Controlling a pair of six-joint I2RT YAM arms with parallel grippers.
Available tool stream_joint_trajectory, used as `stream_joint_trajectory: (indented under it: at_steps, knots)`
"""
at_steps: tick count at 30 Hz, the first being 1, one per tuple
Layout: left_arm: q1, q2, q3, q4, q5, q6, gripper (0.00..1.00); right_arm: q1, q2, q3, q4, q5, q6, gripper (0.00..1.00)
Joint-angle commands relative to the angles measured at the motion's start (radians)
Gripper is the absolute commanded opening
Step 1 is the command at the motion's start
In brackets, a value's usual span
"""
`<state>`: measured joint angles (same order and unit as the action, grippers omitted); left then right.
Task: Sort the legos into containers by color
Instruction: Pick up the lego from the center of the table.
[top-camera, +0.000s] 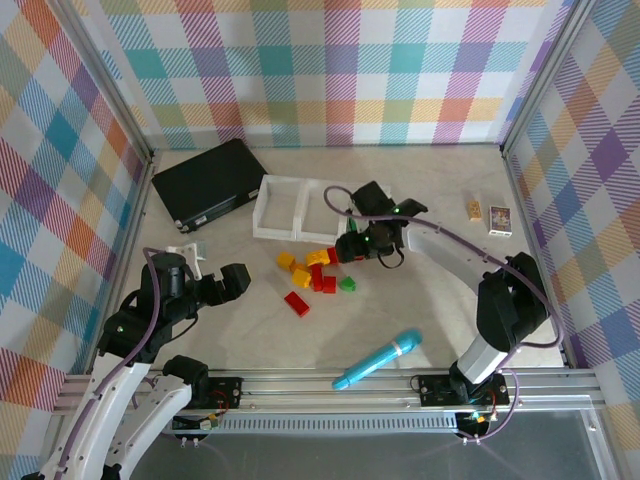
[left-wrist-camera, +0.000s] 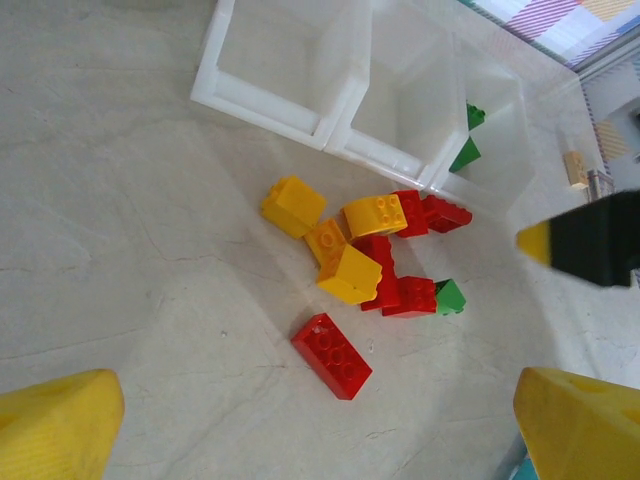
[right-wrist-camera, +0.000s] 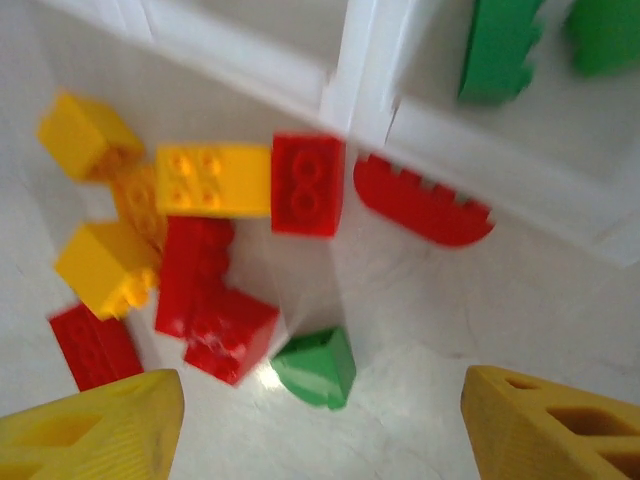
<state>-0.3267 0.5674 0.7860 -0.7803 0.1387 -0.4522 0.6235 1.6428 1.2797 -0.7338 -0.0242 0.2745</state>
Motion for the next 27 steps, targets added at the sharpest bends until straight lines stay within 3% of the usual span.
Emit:
stream_joint_trajectory:
  at_steps: [1, 14, 27]
  knots:
    - [-0.009, 0.0, -0.01, 0.019, 0.016, 0.009, 1.0, 0.009, -0.011, -0.032, 0.007, -0.012, -0.08, 0.74]
    - [-0.009, 0.0, -0.006, 0.009, -0.002, 0.006, 1.0, 0.105, 0.142, -0.018, 0.0, 0.039, -0.113, 0.72]
    - [-0.009, 0.0, -0.005, 0.006, -0.005, 0.004, 1.0, 0.11, 0.218, -0.016, 0.039, 0.056, -0.074, 0.64]
